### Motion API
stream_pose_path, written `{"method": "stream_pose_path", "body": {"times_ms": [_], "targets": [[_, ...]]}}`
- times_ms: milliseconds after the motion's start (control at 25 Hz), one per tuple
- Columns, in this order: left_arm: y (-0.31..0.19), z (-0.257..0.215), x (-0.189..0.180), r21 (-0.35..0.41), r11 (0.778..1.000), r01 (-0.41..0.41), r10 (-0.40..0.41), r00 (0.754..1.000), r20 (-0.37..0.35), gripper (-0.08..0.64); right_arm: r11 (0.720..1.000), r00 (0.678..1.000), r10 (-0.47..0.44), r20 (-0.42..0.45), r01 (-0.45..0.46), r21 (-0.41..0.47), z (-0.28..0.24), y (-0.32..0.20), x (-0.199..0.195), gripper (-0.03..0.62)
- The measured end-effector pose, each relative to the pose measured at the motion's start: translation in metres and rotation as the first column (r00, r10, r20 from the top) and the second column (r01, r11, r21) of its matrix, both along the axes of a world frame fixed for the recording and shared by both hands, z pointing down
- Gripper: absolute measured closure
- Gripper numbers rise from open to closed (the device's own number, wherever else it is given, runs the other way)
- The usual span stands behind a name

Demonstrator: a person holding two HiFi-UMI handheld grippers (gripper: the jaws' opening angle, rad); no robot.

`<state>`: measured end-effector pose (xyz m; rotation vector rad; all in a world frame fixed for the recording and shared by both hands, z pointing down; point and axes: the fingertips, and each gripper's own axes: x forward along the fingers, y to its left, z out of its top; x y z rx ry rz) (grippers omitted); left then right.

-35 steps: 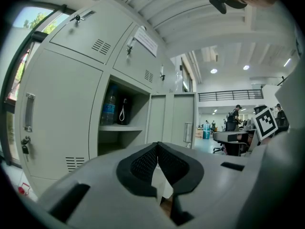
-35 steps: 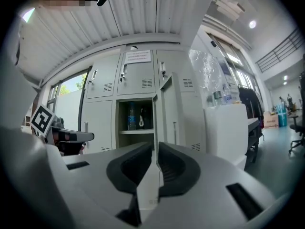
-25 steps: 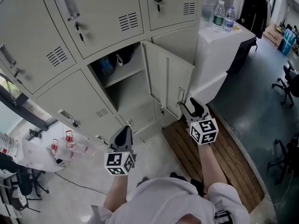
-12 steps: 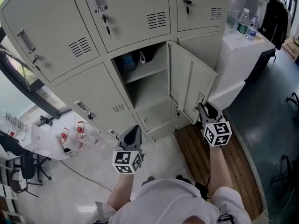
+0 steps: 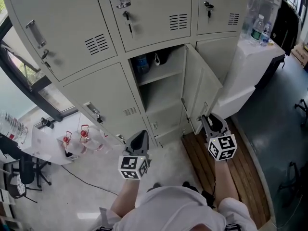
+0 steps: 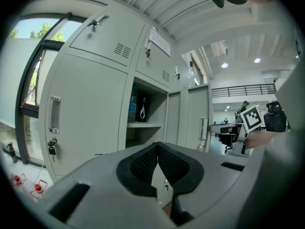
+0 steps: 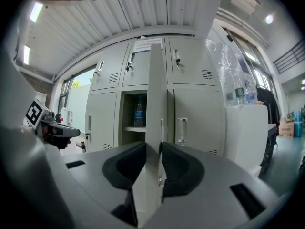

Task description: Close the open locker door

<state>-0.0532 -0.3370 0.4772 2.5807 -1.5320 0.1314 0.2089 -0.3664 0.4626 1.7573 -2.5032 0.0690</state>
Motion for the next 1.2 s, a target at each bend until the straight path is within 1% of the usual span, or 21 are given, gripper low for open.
{"method": "stream_pose_path", "body": {"times_ms": [320,600,880,1200], "targets": [[-0.003,0.002,-0.043,0.005,1.0,0.001,-0.001,1.0,-0.01,0.552,1.0,1.0,-0.031,0.0,0.031,-0.007,0.0,0.003,-0.06,0.482],[-0.007,0.005,-0.08,0.005,1.0,0.006,-0.006,1.0,0.0,0.552,0.997,0.997,-0.072,-0.022,0.072,-0.006,-0.001,-0.007,-0.119,0.482],[-0.012,0.01,-0.125,0.0,0.999,0.055,-0.055,0.998,0.011,0.552,0.993,0.993,-0.114,-0.036,0.114,-0.002,-0.002,-0.03,-0.166,0.5],[-0.02,0.01,-0.158,0.001,0.995,0.104,-0.104,0.995,0.001,0.552,0.984,0.984,-0.175,-0.037,0.175,-0.004,-0.004,-0.071,-0.215,0.511]]}}
